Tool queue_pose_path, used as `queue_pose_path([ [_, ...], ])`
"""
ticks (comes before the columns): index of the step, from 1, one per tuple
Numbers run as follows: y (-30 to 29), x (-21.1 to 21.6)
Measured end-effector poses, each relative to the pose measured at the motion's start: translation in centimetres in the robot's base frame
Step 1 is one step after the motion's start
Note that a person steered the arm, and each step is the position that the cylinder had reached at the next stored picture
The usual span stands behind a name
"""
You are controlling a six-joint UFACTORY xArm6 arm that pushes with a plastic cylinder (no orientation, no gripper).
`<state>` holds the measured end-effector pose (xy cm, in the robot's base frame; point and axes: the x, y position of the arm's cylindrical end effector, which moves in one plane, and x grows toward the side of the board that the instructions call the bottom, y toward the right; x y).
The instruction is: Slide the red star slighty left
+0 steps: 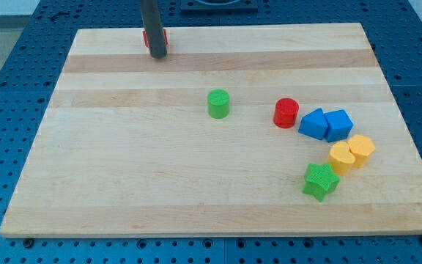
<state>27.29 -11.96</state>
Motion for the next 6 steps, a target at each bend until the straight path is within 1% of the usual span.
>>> queue_pose_path([
  [1, 4.9, -0.1],
  [2, 7.0, -4.2],
  [3, 4.4, -7.7],
  [4, 1.2, -3.5],
  [5, 0.7, -2.2],
  [6, -2.8, -3.4],
])
